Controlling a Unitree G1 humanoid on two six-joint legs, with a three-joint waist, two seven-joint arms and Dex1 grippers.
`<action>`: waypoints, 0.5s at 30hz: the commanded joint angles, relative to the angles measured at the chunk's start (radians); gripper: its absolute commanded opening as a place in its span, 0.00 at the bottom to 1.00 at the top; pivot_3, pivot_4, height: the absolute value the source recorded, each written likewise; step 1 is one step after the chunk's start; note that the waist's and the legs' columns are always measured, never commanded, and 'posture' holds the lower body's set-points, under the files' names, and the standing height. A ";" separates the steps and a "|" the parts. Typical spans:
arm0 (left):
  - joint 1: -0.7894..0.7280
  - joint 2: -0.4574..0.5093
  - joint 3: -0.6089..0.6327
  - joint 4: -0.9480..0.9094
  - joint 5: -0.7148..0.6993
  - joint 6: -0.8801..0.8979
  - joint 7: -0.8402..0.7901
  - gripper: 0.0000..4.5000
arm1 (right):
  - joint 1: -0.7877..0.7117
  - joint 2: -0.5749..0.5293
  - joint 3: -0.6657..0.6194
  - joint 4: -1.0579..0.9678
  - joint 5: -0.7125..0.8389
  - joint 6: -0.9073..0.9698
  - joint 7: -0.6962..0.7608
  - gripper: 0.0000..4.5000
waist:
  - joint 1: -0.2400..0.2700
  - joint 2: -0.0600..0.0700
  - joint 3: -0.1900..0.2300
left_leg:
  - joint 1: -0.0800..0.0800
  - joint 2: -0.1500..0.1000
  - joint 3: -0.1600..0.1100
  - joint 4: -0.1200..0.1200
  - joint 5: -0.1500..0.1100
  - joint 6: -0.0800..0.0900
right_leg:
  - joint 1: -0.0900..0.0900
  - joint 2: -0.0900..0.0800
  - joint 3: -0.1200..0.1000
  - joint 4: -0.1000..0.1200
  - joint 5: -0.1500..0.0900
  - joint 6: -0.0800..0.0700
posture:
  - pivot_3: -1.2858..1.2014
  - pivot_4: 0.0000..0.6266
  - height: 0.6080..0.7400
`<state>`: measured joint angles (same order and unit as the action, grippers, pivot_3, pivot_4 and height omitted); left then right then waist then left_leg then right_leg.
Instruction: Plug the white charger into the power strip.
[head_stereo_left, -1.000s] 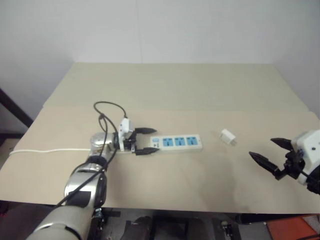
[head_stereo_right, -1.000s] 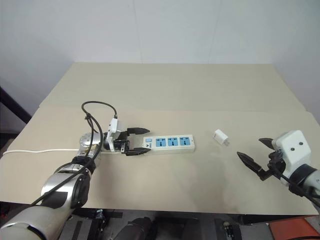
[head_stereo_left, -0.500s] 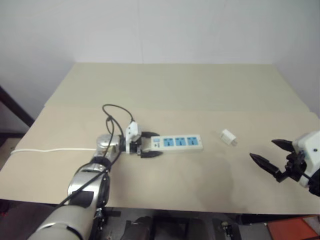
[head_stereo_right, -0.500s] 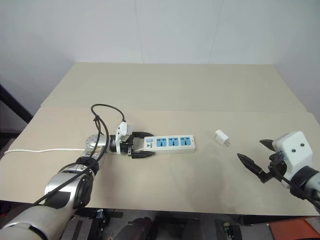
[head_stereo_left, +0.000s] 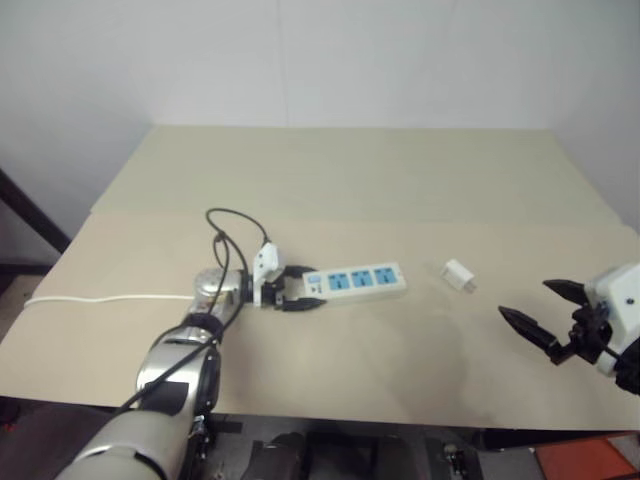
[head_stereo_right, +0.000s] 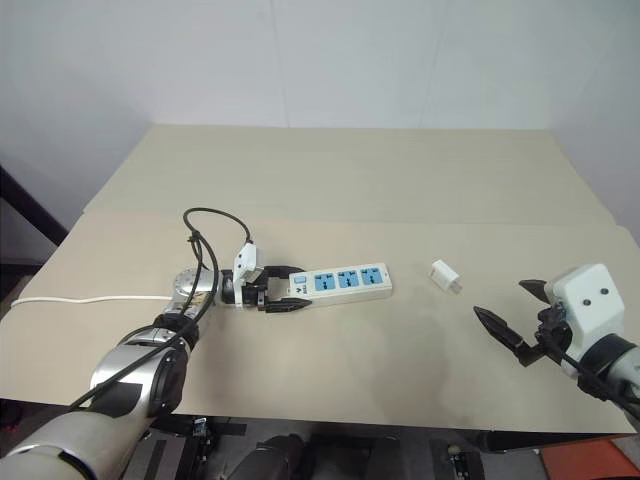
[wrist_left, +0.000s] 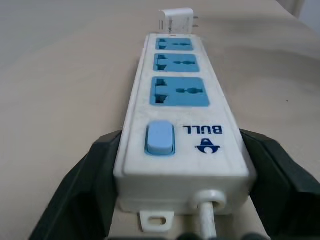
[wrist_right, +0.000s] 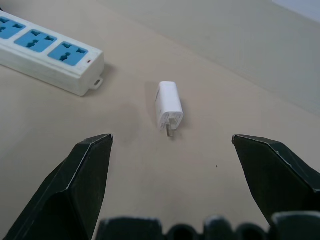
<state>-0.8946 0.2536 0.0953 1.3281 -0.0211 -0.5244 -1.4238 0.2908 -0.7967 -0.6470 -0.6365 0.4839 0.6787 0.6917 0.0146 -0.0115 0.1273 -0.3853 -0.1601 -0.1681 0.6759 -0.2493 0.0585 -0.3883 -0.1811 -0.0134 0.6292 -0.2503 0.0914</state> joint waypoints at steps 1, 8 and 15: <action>0.010 -0.001 -0.001 0.003 0.014 -0.006 0.026 0.72 | -0.017 -0.005 -0.018 -0.013 0.005 -0.010 -0.009 1.00 | 0.000 0.000 0.000 | 0.000 0.000 0.000 0.000 0.000 0.000 | 0.000 0.000 0.000 0.000 0.000 0.000 | 0.52 0.24 1.00; 0.009 0.006 -0.016 -0.005 0.023 -0.012 -0.023 0.72 | -0.072 -0.049 -0.002 -0.017 0.046 0.106 -0.034 1.00 | -0.001 0.000 0.000 | 0.000 0.000 0.000 0.000 0.000 0.000 | 0.000 0.000 0.000 0.000 0.000 0.000 | 0.52 0.24 1.00; 0.015 0.002 -0.032 -0.015 0.030 -0.059 -0.054 0.72 | -0.359 -0.456 0.191 0.044 0.154 0.540 -0.005 1.00 | -0.003 0.003 -0.002 | -0.001 0.000 0.001 -0.001 0.000 0.001 | -0.001 0.000 0.000 -0.001 0.000 0.000 | 0.52 0.24 1.00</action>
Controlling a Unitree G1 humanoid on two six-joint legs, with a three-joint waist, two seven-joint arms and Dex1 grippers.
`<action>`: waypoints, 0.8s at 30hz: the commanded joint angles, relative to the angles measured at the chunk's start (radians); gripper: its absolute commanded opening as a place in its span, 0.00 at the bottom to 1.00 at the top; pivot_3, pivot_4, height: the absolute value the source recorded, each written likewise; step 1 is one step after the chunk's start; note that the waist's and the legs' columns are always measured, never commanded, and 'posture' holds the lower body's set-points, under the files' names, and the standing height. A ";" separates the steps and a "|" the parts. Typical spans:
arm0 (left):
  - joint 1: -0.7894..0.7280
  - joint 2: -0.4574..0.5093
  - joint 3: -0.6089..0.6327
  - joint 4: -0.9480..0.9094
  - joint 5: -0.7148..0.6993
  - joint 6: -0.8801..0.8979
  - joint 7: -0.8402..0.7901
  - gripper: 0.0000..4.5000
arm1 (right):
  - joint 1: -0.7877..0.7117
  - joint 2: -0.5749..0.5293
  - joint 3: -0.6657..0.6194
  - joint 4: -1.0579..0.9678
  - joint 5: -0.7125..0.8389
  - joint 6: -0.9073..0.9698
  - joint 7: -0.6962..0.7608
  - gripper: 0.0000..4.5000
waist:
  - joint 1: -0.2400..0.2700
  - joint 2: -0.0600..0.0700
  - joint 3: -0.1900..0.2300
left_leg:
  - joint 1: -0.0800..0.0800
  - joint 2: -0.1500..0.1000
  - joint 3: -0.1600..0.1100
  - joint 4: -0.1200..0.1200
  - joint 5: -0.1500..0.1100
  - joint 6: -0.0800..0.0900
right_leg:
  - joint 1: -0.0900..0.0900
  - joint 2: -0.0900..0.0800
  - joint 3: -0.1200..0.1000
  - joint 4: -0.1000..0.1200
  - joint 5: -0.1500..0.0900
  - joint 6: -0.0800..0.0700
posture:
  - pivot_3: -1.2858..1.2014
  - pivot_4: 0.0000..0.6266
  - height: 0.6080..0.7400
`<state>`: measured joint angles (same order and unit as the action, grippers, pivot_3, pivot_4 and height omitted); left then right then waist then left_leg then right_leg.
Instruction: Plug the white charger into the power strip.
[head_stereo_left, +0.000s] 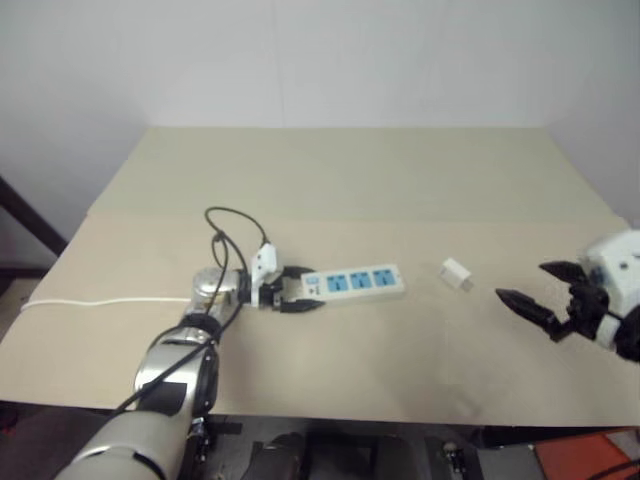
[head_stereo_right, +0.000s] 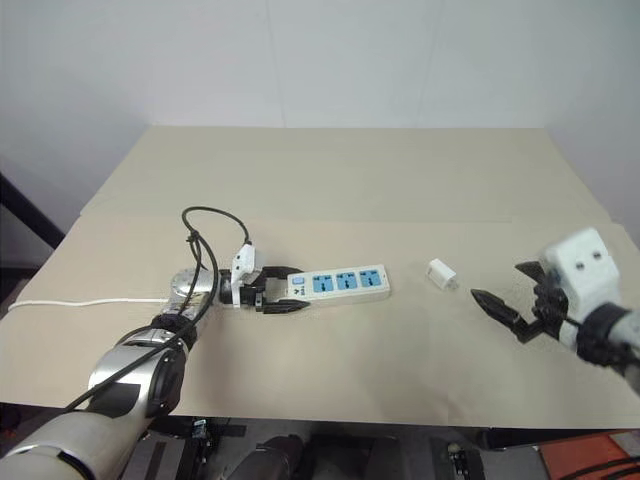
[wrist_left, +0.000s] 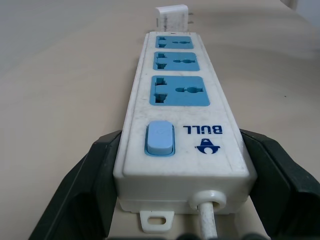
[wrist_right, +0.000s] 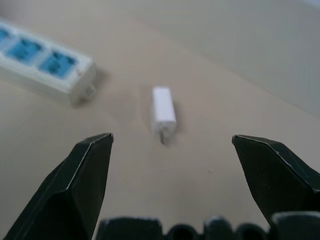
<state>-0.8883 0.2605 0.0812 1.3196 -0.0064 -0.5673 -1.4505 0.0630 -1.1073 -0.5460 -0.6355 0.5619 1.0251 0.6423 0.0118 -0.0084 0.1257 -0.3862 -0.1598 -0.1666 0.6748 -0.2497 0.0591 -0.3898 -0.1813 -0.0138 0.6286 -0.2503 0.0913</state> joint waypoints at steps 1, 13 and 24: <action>0.010 -0.009 -0.017 -0.008 0.012 -0.018 -0.034 0.72 | -0.227 -0.177 0.147 0.089 0.113 0.250 0.057 1.00 | 0.000 0.000 0.000 | 0.000 0.001 0.000 0.001 0.000 0.000 | 0.000 0.000 -0.001 -0.001 0.000 0.000 | 0.52 0.24 1.00; 0.028 -0.045 -0.045 -0.032 0.021 -0.029 -0.058 0.72 | -1.248 -0.106 1.162 0.587 -0.110 0.406 0.359 1.00 | 0.007 0.001 0.000 | -0.014 0.000 0.002 0.004 0.001 -0.004 | -0.011 -0.003 0.000 -0.002 0.002 0.003 | 0.52 0.24 1.00; 0.033 -0.040 -0.060 -0.048 0.023 -0.047 -0.057 0.72 | -1.404 0.163 1.386 1.131 -0.468 0.080 0.509 1.00 | 0.001 0.003 -0.002 | -0.017 0.000 0.002 0.006 0.004 -0.008 | -0.016 -0.003 0.002 0.004 0.003 0.003 | 0.52 0.24 1.00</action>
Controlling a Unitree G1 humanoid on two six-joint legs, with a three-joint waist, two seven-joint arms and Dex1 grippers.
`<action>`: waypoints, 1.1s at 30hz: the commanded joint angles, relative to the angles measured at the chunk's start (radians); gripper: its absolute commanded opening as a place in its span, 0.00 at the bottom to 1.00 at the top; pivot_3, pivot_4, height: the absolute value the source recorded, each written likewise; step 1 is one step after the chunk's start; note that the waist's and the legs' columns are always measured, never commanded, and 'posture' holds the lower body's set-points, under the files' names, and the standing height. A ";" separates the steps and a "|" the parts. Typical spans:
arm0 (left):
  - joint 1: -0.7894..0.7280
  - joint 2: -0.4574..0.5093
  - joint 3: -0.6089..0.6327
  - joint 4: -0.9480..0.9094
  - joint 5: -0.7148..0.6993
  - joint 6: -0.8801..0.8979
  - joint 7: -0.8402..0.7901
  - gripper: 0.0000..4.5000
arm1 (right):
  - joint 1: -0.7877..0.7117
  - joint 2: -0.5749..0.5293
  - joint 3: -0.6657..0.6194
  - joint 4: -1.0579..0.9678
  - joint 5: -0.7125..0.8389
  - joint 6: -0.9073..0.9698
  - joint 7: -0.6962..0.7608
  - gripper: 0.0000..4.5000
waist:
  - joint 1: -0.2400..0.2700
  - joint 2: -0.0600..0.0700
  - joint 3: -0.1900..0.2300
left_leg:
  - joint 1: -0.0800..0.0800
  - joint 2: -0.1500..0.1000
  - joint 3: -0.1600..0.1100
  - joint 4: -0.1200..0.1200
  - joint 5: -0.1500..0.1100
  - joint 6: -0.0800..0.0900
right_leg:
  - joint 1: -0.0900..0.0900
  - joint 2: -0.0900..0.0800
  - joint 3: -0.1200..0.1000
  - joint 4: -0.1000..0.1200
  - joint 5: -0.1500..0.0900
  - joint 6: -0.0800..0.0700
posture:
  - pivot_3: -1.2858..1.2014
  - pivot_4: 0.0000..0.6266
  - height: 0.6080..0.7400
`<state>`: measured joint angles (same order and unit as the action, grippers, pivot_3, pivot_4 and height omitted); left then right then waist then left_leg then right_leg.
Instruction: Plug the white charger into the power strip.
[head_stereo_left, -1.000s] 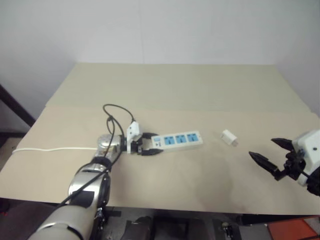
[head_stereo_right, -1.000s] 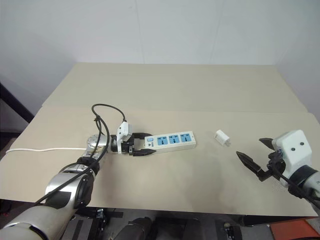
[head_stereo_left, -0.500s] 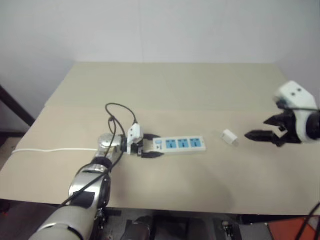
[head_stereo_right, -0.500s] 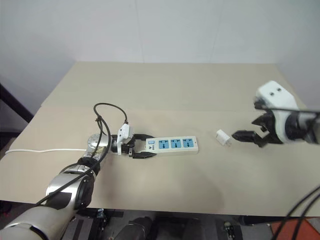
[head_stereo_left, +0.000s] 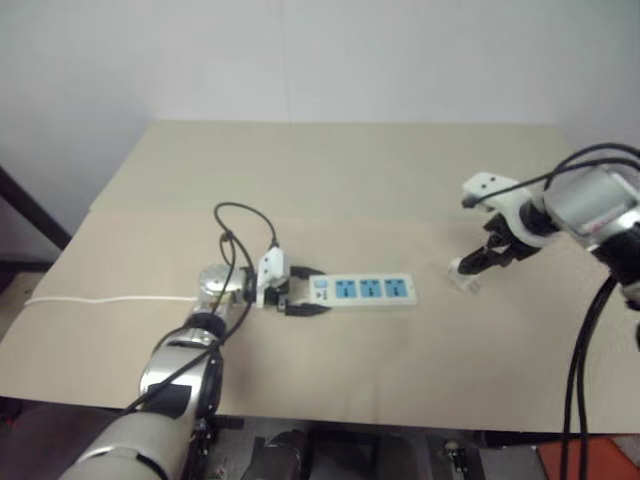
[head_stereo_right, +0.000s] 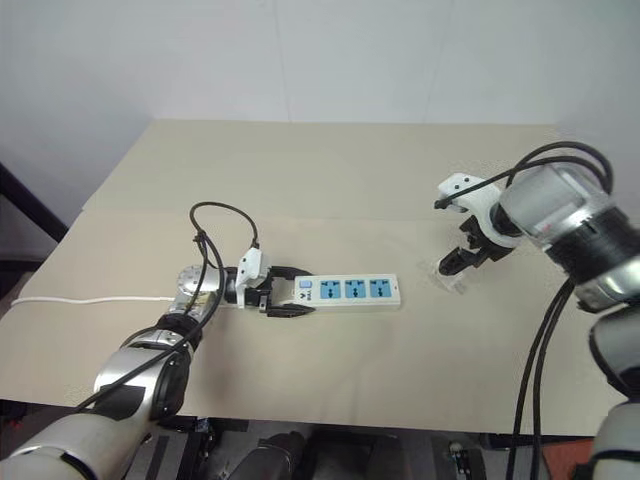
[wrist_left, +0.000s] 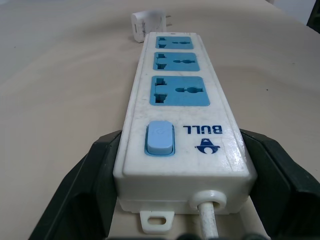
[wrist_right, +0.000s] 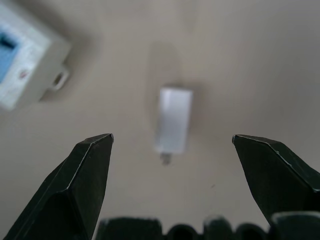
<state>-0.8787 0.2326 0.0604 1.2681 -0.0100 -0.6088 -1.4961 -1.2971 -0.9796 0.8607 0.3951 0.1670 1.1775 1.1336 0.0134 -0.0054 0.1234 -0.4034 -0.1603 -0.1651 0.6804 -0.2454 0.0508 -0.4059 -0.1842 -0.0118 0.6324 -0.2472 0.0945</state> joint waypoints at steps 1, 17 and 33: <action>0.025 -0.012 -0.040 0.002 0.025 -0.005 -0.015 0.72 | -0.051 0.058 -0.031 0.141 -0.088 -0.087 0.025 1.00 | 0.000 0.001 0.000 | 0.000 0.000 0.000 0.000 0.000 0.000 | 0.000 0.000 0.000 0.000 0.000 0.000 | 0.52 0.24 1.00; 0.042 0.005 -0.050 -0.008 0.025 -0.005 -0.024 0.72 | -0.039 0.205 -0.111 0.353 -0.224 -0.176 0.165 1.00 | -0.006 0.003 -0.002 | 0.000 0.000 -0.001 0.000 0.001 -0.002 | -0.005 0.000 0.001 0.009 0.000 0.000 | 0.52 0.24 1.00; 0.068 0.035 -0.052 -0.024 0.019 -0.010 -0.016 0.72 | -0.015 0.312 -0.196 0.574 -0.330 -0.296 0.173 1.00 | -0.024 0.005 -0.004 | 0.000 0.000 -0.001 0.000 0.002 -0.003 | -0.005 0.000 0.002 0.011 0.000 0.000 | 0.52 0.24 1.00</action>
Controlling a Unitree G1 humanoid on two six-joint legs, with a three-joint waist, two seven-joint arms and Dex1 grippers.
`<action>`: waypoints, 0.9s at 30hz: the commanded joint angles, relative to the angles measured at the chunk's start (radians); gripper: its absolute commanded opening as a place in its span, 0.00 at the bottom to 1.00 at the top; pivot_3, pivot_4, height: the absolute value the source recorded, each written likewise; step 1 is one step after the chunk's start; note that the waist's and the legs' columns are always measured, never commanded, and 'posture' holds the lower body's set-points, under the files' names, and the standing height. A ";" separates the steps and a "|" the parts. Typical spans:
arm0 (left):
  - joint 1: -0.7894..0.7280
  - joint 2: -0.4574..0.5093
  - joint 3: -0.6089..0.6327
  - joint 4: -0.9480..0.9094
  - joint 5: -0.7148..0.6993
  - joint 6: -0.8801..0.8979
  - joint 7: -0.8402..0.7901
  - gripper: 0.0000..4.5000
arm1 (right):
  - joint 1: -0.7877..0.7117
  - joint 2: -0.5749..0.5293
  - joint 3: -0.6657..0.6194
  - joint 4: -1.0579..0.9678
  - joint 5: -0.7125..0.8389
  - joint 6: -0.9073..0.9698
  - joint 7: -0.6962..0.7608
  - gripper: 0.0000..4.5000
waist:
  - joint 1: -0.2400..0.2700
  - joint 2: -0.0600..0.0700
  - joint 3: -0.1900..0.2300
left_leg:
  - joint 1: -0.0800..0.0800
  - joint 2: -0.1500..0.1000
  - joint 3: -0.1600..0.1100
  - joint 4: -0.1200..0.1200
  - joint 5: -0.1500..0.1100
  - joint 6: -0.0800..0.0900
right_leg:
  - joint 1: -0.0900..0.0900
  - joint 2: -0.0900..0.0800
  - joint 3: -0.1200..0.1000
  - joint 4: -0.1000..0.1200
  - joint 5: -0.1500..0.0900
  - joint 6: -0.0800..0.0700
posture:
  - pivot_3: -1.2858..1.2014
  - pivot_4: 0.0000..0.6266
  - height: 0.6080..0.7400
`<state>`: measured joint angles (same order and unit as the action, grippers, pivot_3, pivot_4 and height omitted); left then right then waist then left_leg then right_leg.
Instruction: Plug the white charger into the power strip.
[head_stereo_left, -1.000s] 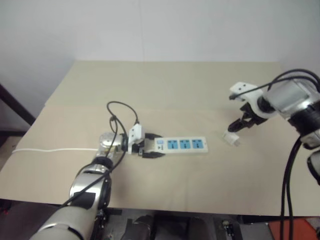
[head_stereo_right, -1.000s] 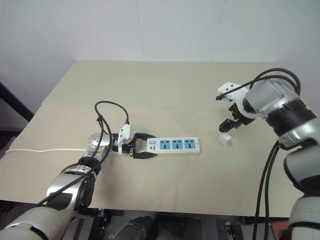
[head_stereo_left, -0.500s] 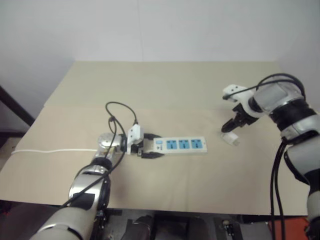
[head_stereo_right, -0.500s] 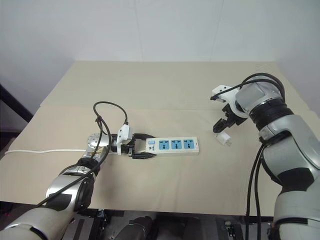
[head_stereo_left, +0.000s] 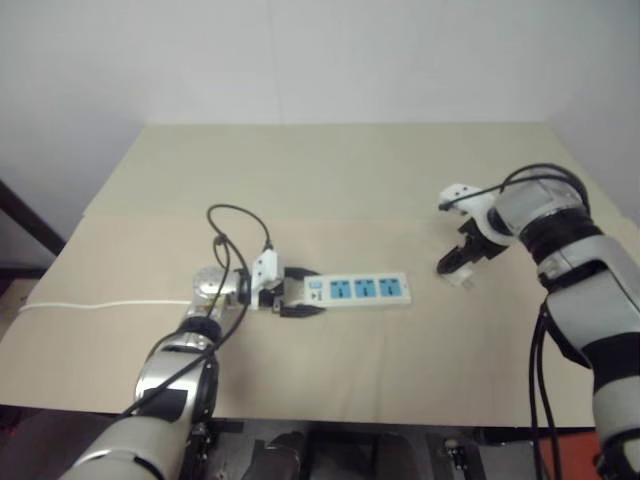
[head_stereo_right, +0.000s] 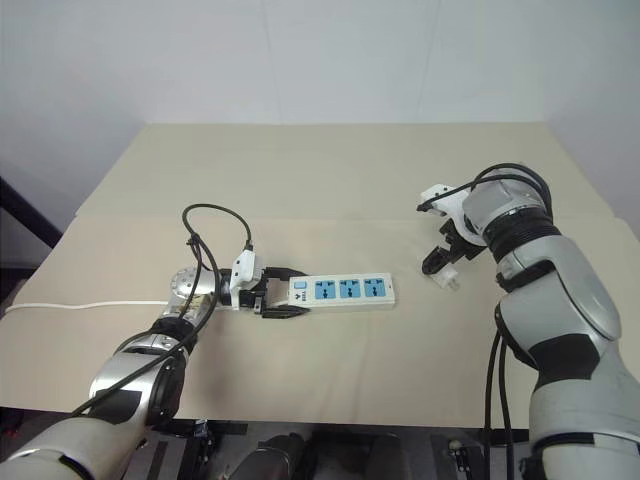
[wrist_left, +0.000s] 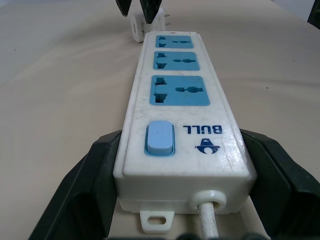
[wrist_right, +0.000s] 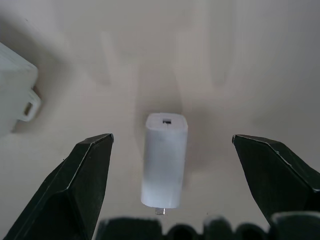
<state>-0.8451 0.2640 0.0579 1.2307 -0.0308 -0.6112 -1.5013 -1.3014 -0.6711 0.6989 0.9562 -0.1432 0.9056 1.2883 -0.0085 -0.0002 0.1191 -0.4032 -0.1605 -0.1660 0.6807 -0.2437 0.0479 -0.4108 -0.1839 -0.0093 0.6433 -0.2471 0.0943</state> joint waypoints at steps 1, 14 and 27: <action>0.037 0.006 -0.050 0.012 0.039 -0.009 -0.012 0.72 | -0.010 0.006 -0.037 0.017 -0.024 -0.028 0.026 1.00 | -0.004 0.000 0.000 | 0.000 0.000 0.000 0.000 0.000 0.000 | 0.000 0.000 0.000 0.000 0.000 0.000 | 0.52 0.24 1.00; 0.053 0.019 -0.057 0.008 0.043 -0.014 0.007 0.72 | -0.012 0.051 -0.111 0.108 -0.070 -0.086 -0.002 1.00 | -0.009 0.001 -0.003 | 0.001 0.000 0.000 0.000 0.000 0.000 | 0.000 0.000 0.001 0.002 0.000 0.000 | 0.52 0.24 1.00; 0.064 0.031 -0.059 0.003 0.039 -0.018 0.012 0.72 | -0.018 0.089 -0.167 0.182 -0.111 -0.129 -0.029 0.24 | -0.019 0.003 -0.009 | 0.003 0.000 0.000 0.000 0.000 -0.001 | 0.001 0.001 0.003 0.003 0.000 0.000 | 0.52 0.24 1.00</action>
<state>-0.8164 0.2822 0.0506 1.2122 -0.0381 -0.6334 -1.4848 -1.3015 -0.5811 0.5433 1.1322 -0.2328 0.7956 1.2633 -0.0270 0.0030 0.1105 -0.3999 -0.1604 -0.1659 0.6806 -0.2433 0.0471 -0.4096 -0.1833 -0.0066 0.6463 -0.2471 0.0942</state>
